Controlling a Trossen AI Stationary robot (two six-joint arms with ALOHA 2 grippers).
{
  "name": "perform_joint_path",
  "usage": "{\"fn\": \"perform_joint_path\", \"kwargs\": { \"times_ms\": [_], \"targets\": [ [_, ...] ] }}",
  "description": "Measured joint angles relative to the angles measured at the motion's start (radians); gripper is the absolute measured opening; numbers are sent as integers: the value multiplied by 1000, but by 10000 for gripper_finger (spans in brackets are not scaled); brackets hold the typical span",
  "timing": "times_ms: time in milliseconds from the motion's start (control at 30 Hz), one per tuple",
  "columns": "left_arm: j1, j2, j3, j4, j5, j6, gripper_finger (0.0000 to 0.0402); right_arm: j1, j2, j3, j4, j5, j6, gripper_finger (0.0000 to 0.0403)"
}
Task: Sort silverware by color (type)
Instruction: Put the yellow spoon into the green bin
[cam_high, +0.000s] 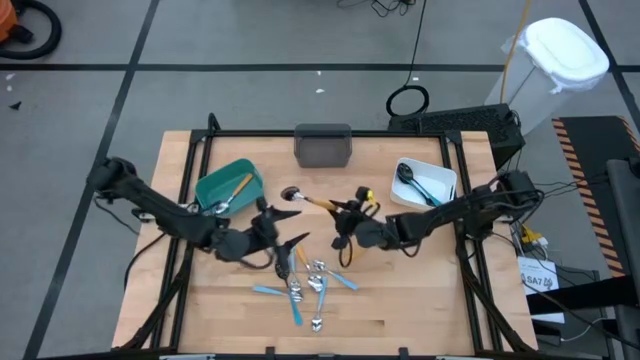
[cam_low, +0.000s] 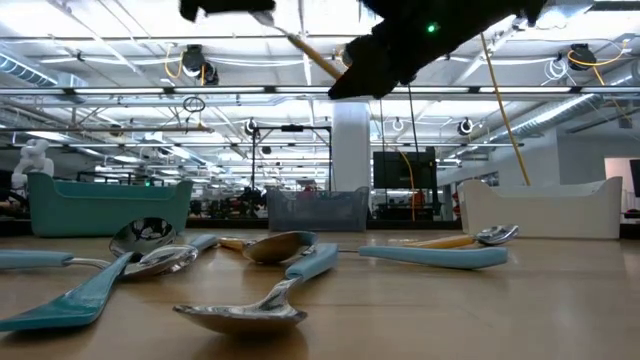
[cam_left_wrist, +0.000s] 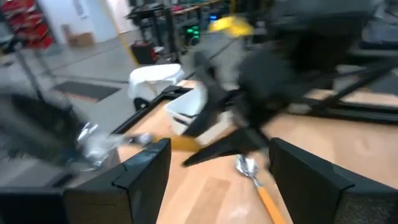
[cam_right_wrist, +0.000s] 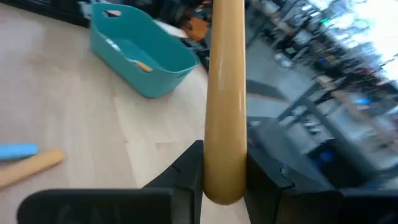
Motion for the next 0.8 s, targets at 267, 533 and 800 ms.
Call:
{"fn": "perform_joint_path", "kwargs": {
  "times_ms": [267,533,800],
  "targets": [
    [-120,-133,0,-235,-48,5,269,-151,1,0,14,-290,132,74],
    [-219,-145,0,-533,28,-82,269,-307,46,0,221,-546,168,74],
    [-250,-145,0,-786,-64,-289,269,-361,185,248,179,-699,102,75]
  ]
}}
